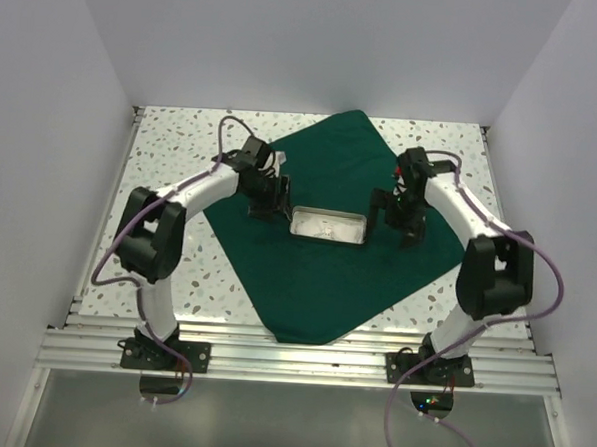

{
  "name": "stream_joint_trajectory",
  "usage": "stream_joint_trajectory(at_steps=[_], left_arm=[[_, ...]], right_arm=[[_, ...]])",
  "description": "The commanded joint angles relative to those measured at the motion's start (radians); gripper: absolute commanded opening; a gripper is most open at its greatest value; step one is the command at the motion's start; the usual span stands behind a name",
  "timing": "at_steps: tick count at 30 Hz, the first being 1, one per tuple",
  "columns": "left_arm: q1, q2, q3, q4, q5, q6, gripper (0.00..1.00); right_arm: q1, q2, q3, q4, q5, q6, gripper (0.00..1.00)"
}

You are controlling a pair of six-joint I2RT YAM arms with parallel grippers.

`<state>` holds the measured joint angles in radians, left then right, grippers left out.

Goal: Prepare the surgical pack

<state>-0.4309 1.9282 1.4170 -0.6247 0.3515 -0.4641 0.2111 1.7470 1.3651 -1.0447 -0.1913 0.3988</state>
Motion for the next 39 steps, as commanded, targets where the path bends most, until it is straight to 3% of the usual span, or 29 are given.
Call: stream_joint_trajectory(at_steps=[1,5,6,8,10,12,14,16,18,24,28,32,39], left_arm=[[0.009,-0.167,-0.009,-0.052,-0.087,-0.033,0.64],[0.009,-0.299,-0.094,-0.086,-0.117,-0.056,0.64],[0.009,-0.351,-0.11,-0.098,-0.118,-0.053,0.63],[0.009,-0.408,-0.165,-0.109,-0.126,-0.048,0.63],[0.007,-0.494,-0.205,-0.109,-0.132,-0.047,0.62],[0.009,-0.567,-0.228,-0.151,-0.132,-0.053,0.61],[0.009,-0.616,-0.231,-0.19,-0.16,-0.06,0.61],[0.011,-0.688,-0.233,-0.214,-0.266,-0.099,0.61],[0.014,-0.739,-0.218,-0.291,-0.348,-0.149,0.59],[0.017,-0.807,-0.231,-0.311,-0.437,-0.196,0.59],[0.015,-0.839,-0.247,-0.322,-0.434,-0.196,0.58],[0.015,-0.88,-0.248,-0.355,-0.465,-0.174,0.59],[0.017,-0.88,-0.247,-0.363,-0.479,-0.174,0.59]], right_arm=[[0.002,-0.187,-0.064,-0.121,0.036,-0.002,0.99],[0.112,-0.383,-0.249,-0.123,-0.121,0.136,0.99],[0.236,-0.42,-0.274,-0.101,-0.123,0.178,0.99],[0.362,-0.513,-0.367,0.027,-0.141,0.301,0.99],[0.523,-0.558,-0.42,0.102,-0.126,0.36,0.9],[0.684,-0.554,-0.425,0.156,-0.05,0.406,0.84],[0.834,-0.503,-0.388,0.208,-0.001,0.414,0.84],[0.911,-0.442,-0.351,0.227,0.071,0.381,0.87],[1.019,-0.281,-0.231,0.171,0.168,0.347,0.91],[1.111,-0.1,-0.12,0.167,0.262,0.293,0.89],[1.122,-0.049,-0.103,0.187,0.329,0.247,0.8],[1.128,-0.017,-0.119,0.216,0.275,0.219,0.67],[1.154,0.014,-0.161,0.256,0.227,0.213,0.64]])
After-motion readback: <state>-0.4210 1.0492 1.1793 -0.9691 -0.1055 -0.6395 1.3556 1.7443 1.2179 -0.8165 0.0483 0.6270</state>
